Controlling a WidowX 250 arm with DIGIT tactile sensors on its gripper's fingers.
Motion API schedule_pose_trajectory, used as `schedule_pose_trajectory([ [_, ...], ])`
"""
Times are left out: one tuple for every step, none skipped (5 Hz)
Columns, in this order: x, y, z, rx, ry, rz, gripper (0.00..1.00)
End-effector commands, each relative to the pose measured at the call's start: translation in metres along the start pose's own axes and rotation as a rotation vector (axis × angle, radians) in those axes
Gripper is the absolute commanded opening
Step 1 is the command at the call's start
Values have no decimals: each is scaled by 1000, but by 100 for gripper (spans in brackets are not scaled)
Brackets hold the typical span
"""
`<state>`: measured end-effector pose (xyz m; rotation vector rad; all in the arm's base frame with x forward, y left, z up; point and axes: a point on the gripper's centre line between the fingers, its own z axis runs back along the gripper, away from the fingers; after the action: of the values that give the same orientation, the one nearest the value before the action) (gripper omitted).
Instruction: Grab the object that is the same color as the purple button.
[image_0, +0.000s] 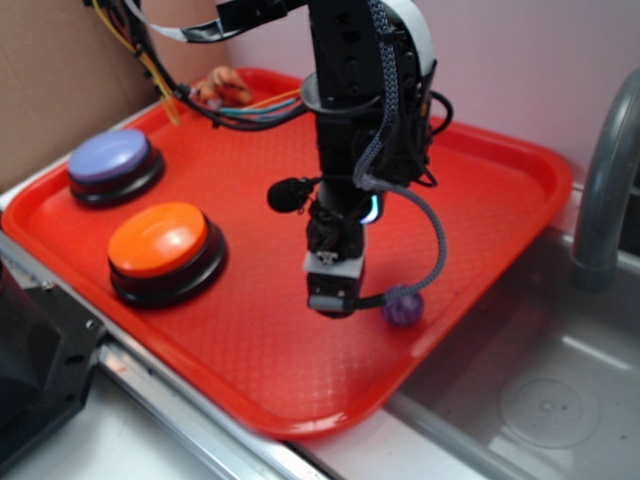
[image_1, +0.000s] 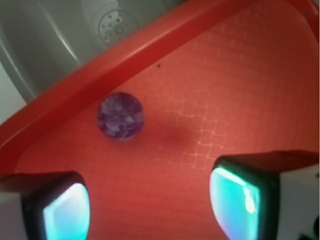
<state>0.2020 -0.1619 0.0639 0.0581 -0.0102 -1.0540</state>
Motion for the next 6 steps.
schedule_pose_trajectory([
  [3,-5,11,19,-47,7,100],
  [10,-13,-9,40,-1,-91,100],
  [10,-17,-24,36,-20,-163,100],
  [9,-17,-32,18,-112,-194,100],
  [14,-18,-36,14,-127,-229,100],
  [24,-19,-42,10,-138,-260,100],
])
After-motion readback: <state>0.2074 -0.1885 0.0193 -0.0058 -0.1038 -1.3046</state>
